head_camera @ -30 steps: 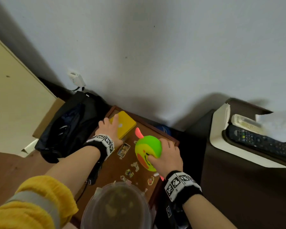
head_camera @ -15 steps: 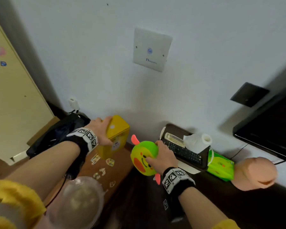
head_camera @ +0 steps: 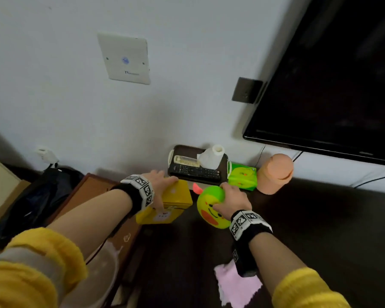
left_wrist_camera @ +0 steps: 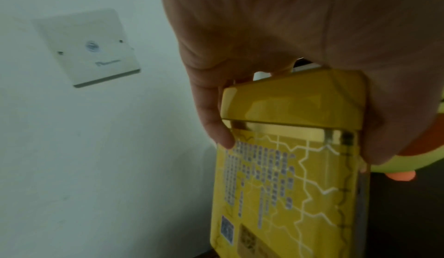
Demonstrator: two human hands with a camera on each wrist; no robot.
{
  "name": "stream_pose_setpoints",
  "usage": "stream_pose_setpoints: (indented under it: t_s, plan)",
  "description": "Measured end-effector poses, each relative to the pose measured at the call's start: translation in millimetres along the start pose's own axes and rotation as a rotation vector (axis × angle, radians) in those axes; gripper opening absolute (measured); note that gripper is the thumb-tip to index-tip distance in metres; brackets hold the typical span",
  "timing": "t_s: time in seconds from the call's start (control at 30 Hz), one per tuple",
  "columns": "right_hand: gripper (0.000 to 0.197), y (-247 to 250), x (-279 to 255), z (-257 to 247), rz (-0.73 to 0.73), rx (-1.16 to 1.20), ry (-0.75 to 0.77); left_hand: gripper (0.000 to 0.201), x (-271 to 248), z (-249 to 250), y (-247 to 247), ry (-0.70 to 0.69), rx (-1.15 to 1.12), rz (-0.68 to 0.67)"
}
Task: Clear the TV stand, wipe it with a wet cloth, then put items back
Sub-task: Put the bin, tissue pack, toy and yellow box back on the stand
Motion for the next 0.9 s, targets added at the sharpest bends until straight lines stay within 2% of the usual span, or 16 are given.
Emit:
stream_pose_setpoints:
  t_s: [0.17,0.43,0.57,0.73,0.9]
  plan:
    - [0.067,7.7,-10.3,48.9,0.027,-0.011,-0.102,0.113,29.8,52.8,8.6,-0.134,0.041,-0.008]
    - [0.061,37.8,8.1,165.3,0.022,-0.119,-0.203,0.104,92.0,149.0,33.3,-0.279,0.092,-0.007]
    - [0.059,61.9,45.8,237.5,0.003,-0.199,-0.197,0.106,137.4,202.4,45.6,-0.255,0.014,-0.033]
    - [0.063,102.4,109.2,328.4,0.033,-0.164,-0.165,0.109,196.5,266.1,56.3,-0.175,-0.146,-0.046]
    - [0.058,129.1,184.3,378.1,0.012,-0.232,-0.036,0.11,247.0,315.7,53.9,-0.144,-0.255,-0.068]
Point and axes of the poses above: each hand's wrist, its own x-axis towards the middle knuckle, its own y-axis out of the back of the hand, z = x × y, the point moved 3 cm from there along x, towards the middle knuckle, and after that the axes turned 4 degrees about -y, right-handed, at the moved point
